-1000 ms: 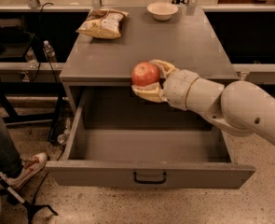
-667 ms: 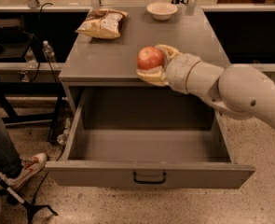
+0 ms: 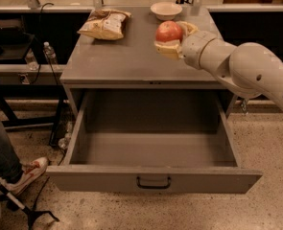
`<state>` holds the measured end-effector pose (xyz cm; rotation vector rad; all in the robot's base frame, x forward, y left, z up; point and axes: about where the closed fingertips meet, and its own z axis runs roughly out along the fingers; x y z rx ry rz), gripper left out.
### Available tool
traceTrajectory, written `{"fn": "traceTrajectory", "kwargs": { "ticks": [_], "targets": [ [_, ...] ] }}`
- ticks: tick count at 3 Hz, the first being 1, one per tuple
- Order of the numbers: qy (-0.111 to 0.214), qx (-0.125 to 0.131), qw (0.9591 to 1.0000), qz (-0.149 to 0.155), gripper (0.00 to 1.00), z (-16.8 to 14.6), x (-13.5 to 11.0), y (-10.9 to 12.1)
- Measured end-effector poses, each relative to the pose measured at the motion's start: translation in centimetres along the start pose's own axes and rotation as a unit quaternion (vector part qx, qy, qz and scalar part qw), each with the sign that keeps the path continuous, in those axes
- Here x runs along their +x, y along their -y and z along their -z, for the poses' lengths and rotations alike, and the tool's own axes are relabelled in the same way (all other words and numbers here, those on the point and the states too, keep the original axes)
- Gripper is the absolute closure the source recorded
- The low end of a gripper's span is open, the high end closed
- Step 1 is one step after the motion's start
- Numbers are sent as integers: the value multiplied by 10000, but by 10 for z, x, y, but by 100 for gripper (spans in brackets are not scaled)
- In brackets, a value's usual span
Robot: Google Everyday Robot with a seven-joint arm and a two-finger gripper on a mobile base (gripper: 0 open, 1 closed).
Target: Pick apple from top drawer and place on counter
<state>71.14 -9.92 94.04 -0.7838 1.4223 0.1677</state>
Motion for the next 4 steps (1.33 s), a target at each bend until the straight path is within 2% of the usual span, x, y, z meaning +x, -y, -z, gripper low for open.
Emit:
{"fn": "traceTrajectory", "kwargs": {
  "ticks": [1, 2, 3, 4],
  "targets": [
    [-17, 211, 9991, -380, 100, -21, 4, 32],
    [-286, 278, 9958, -823, 100, -56, -1, 39],
    [-608, 327, 9916, -1091, 100, -71, 14, 48],
    [-923, 425, 9857, -1340, 100, -75, 46, 64]
  ]
}}
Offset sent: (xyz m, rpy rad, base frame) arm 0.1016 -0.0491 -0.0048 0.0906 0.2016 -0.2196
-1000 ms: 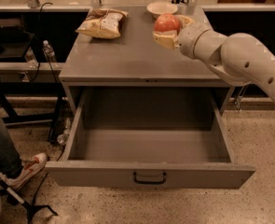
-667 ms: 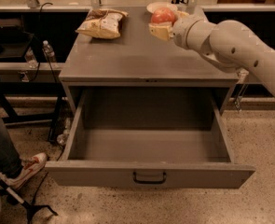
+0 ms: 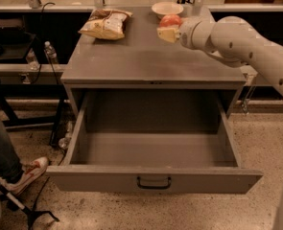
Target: Pick apple from top drawer and place on counter
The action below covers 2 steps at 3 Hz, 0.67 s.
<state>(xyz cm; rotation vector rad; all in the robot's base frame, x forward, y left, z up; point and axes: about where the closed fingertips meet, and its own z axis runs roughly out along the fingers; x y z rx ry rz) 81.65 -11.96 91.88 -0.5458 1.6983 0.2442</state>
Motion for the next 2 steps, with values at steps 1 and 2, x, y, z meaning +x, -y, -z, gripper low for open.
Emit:
{"fn": "traceTrajectory", "kwargs": {
  "ticks": [1, 2],
  "targets": [
    [-176, 111, 9995, -216, 100, -6, 23, 16],
    [-339, 172, 9985, -398, 99, -11, 43, 29]
  ]
}}
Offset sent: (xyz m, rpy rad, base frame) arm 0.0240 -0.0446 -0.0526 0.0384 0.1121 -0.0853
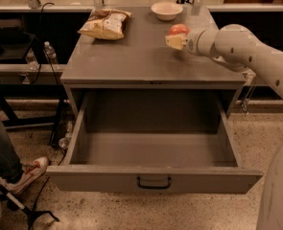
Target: Pick apple from top drawer and place on counter
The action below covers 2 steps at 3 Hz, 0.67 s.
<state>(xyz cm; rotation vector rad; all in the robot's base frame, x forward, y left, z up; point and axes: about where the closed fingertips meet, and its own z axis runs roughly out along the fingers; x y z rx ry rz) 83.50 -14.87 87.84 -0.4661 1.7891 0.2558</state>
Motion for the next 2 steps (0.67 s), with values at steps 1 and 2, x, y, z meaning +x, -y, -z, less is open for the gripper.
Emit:
{"fn": "traceTrajectory", "kwargs": {
  "ticks": [1, 2],
  "targets": [
    [-91, 3, 9999, -129, 77, -3, 9, 5],
    [-172, -22, 9996, -226, 53, -6, 16, 7]
  ]
}}
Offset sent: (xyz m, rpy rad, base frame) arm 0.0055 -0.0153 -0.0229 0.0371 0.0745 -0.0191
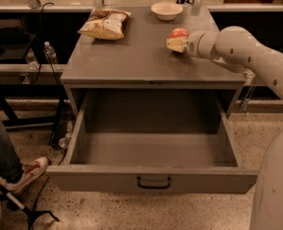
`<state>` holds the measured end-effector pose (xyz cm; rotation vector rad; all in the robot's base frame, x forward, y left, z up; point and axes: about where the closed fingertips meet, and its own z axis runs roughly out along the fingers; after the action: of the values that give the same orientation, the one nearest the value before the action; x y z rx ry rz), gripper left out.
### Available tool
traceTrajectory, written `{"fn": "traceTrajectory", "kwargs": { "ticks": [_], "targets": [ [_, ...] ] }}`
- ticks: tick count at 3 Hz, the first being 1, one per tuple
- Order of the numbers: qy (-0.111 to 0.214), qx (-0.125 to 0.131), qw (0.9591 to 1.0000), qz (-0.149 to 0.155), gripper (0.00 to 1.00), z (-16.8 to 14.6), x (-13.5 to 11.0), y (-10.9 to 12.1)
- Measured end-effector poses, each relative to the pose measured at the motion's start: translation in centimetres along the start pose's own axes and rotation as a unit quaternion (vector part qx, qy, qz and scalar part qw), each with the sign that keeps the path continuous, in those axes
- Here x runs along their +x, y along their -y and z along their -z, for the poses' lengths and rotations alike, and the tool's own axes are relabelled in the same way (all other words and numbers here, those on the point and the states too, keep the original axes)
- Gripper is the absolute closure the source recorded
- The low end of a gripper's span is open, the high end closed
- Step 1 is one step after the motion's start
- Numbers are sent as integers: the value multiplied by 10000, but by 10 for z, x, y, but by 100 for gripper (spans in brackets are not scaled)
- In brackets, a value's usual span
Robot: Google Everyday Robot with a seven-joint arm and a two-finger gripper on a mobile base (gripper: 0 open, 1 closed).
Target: Pick apple from top drawer and place on counter
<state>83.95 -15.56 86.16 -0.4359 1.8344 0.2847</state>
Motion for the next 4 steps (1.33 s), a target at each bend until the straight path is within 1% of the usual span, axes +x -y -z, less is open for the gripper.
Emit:
{"fn": "traceTrajectory", "kwargs": {
  "ticks": [1, 2, 3, 4],
  "targets": [
    [-53, -34, 10000, -58, 29, -3, 5, 1],
    [-81, -78, 9999, -92, 0, -7, 9, 2],
    [-57, -65, 9999, -63, 0, -4, 8, 3],
    [52, 38, 10000, -28, 0, 13, 5, 5]
  ]
}}
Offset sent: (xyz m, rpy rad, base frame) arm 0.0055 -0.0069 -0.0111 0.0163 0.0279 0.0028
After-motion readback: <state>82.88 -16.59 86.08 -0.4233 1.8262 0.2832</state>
